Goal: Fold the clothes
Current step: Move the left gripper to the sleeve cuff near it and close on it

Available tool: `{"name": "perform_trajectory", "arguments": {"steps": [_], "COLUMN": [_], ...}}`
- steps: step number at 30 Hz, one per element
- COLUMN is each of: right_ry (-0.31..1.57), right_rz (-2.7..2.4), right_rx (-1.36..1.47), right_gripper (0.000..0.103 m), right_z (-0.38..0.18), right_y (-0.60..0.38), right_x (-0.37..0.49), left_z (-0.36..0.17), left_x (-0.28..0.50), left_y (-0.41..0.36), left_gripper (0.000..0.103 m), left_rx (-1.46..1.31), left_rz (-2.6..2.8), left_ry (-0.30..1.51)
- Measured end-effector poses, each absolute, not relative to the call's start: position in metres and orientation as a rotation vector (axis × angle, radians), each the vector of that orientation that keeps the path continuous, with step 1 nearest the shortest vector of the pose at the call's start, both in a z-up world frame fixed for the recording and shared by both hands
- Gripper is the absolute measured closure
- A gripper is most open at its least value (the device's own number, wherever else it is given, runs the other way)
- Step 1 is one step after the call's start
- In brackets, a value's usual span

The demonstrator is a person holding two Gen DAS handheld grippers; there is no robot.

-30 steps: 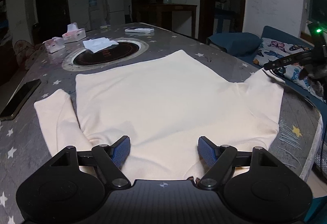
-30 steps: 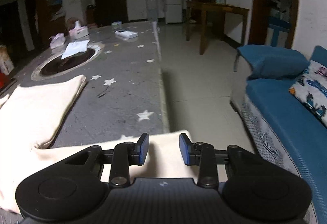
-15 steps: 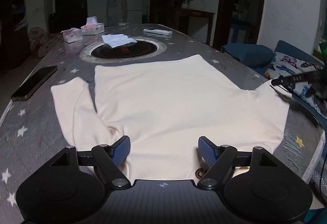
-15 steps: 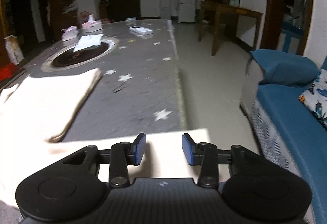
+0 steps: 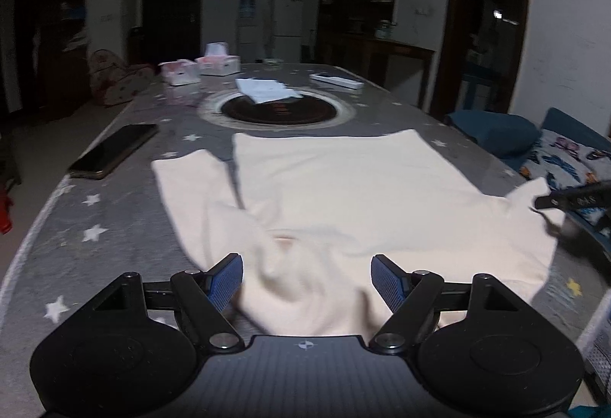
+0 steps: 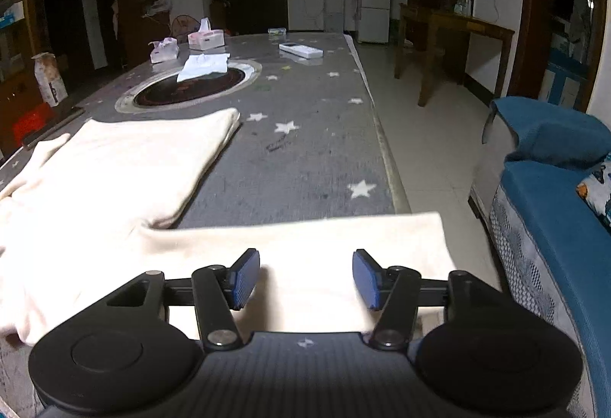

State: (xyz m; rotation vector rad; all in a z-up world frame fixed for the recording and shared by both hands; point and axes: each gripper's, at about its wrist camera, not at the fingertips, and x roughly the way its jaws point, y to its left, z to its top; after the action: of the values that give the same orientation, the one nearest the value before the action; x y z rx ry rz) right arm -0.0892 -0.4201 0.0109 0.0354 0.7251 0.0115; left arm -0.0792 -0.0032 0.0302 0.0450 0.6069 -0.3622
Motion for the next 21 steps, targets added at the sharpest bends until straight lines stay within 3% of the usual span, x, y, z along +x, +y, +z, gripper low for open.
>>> {"name": "perform_trajectory", "arguments": {"steps": [6, 10, 21], "right_ry": [0.693, 0.682, 0.689], "right_rz": [0.017, 0.044, 0.100], "right_rx": [0.040, 0.039, 0.040], "right_gripper": [0.041, 0.040, 0.035], "right_z": [0.017, 0.018, 0.006], "right_y": [-0.413, -0.404, -0.381], "right_x": [-0.097, -0.091, -0.071], "left_z": [0.037, 0.044, 0.033], "left_x": [-0.058, -0.030, 0.046], "left_y": [0.020, 0.026, -0.003], "left_gripper": [0.029, 0.038, 0.047], "left_rx": [-0.013, -0.033, 0.077], "left_rz": [-0.261, -0.200, -0.212], "left_ry": [0.608, 0.610, 0.657]}}
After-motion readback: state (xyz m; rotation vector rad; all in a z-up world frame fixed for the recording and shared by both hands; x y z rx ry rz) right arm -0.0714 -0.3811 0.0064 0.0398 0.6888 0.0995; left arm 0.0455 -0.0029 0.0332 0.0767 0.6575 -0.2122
